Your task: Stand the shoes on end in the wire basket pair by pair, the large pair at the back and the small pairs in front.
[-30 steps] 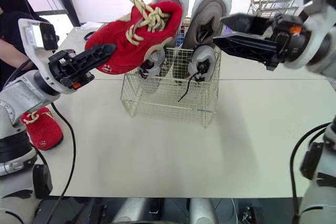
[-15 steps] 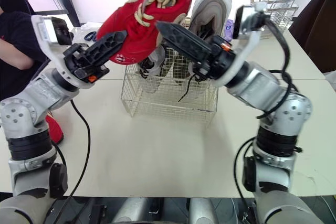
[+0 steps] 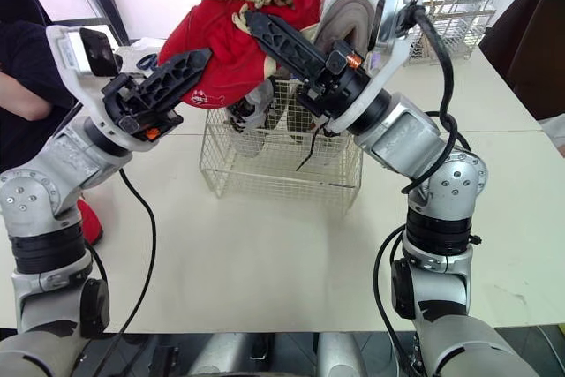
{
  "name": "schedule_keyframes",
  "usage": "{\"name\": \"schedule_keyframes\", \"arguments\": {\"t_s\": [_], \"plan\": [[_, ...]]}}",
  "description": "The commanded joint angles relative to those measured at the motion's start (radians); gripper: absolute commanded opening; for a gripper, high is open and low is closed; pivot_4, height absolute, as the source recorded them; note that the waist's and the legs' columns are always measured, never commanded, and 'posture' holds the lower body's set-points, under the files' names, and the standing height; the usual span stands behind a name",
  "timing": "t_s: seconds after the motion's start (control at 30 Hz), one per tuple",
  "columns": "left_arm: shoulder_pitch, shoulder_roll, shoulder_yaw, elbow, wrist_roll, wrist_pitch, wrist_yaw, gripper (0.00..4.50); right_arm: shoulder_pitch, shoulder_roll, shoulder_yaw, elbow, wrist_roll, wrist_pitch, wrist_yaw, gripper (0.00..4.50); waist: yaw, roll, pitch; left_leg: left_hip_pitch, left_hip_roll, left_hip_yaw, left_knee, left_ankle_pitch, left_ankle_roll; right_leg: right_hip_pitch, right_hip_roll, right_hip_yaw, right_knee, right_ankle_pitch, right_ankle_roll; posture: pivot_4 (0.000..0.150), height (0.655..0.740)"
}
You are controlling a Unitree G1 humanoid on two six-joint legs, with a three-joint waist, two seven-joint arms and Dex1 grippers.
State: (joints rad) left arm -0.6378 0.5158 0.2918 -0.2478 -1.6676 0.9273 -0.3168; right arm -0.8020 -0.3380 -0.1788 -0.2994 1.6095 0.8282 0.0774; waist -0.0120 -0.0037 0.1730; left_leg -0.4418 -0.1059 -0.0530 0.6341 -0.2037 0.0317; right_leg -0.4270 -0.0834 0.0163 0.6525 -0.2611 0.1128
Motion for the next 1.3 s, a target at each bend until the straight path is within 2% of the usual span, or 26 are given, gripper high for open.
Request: {"name": "schedule_keyframes", "arguments": {"t_s": [0.03, 0.13, 0.17, 0.33, 0.4, 0.47, 0.67, 0.83, 1.1, 1.3], "plan": [[0.035, 0.063, -0.021, -0.037, 0.015, 0.045, -0.017, 2.26, -0.054, -0.064, -0.018, -0.017, 0.010, 0.013, 0.038, 0.49, -0.001, 0.000, 0.000, 0.000, 0.000, 0.000, 0.000, 0.000, 0.000, 0.000, 0.000, 0.000, 0.000, 0.000, 0.000, 0.150, 0.7400], [0.078, 0.164, -0.004, -0.060, 0.061, 0.078, -0.089, 3.79, -0.073, -0.197, -0.034, 0.015, -0.013, 0.078, 0.133, 0.49, -0.001, 0.000, 0.000, 0.000, 0.000, 0.000, -0.001, -0.001, 0.001, 0.000, 0.000, 0.000, 0.000, 0.000, 0.000, 0.150, 0.7400], [0.091, 0.196, -0.001, -0.065, 0.084, 0.084, -0.117, 4.43, -0.079, -0.241, -0.036, 0.028, -0.029, 0.097, 0.172, 0.49, -0.001, 0.000, 0.000, 0.000, 0.000, 0.000, -0.001, -0.002, 0.003, -0.001, 0.000, 0.000, -0.001, 0.000, 0.000, 0.150, 0.7400], [0.160, 0.355, 0.028, -0.055, 0.224, 0.077, -0.281, 4.48, -0.090, -0.558, 0.032, 0.073, -0.289, 0.144, 0.616, 0.49, 0.002, 0.001, 0.001, 0.000, 0.000, 0.000, -0.002, -0.003, 0.005, 0.001, 0.000, 0.000, -0.004, -0.001, -0.003, 0.150, 0.7400], [0.168, 0.390, 0.036, -0.042, 0.272, 0.066, -0.326, 4.48, -0.087, -0.670, 0.119, 0.097, -0.476, 0.059, 0.820, 0.49, 0.001, 0.001, 0.001, 0.000, 0.000, 0.001, -0.002, -0.003, 0.005, 0.000, -0.001, 0.000, -0.004, -0.002, -0.003, 0.150, 0.7400], [0.169, 0.398, 0.039, -0.037, 0.306, 0.052, -0.341, 4.48, -0.081, -0.727, 0.203, 0.123, -0.644, -0.052, 0.979, 0.49, 0.001, 0.001, 0.001, 0.000, 0.000, 0.001, -0.002, -0.004, 0.005, 0.001, -0.001, 0.000, -0.005, -0.002, -0.003, 0.150, 0.7400], [0.187, 0.375, 0.053, -0.069, 0.320, 0.046, -0.330, 4.48, -0.081, -0.686, 0.281, 0.213, -0.910, -0.281, 1.150, 0.49, 0.000, 0.001, 0.001, -0.001, 0.001, 0.001, -0.003, -0.004, 0.005, -0.001, -0.002, 0.000, -0.005, 0.000, -0.001, 0.150, 0.7400], [0.212, 0.360, 0.067, -0.105, 0.309, 0.050, -0.299, 4.48, -0.053, -0.650, 0.295, 0.222, -1.009, -0.342, 1.210, 0.49, 0.002, 0.001, 0.001, -0.001, 0.000, 0.001, -0.003, -0.004, 0.005, -0.001, -0.002, 0.000, -0.005, 0.000, 0.000, 0.150, 0.7400], [0.219, 0.344, 0.073, -0.123, 0.308, 0.049, -0.268, 4.48, 0.022, -0.643, 0.329, 0.171, -1.108, -0.321, 1.227, 0.49, 0.004, 0.001, 0.001, -0.001, 0.000, 0.001, -0.003, -0.004, 0.005, -0.001, -0.002, 0.000, -0.005, 0.000, 0.000, 0.150, 0.7400], [0.219, 0.327, 0.065, -0.129, 0.319, 0.043, -0.257, 4.50, 0.060, -0.646, 0.308, 0.135, -1.162, -0.326, 1.213, 3.51, 0.005, 0.001, 0.001, -0.001, 0.000, 0.001, -0.003, -0.004, 0.005, -0.001, -0.003, 0.000, -0.005, 0.000, 0.000, 0.150, 0.7400]]}}
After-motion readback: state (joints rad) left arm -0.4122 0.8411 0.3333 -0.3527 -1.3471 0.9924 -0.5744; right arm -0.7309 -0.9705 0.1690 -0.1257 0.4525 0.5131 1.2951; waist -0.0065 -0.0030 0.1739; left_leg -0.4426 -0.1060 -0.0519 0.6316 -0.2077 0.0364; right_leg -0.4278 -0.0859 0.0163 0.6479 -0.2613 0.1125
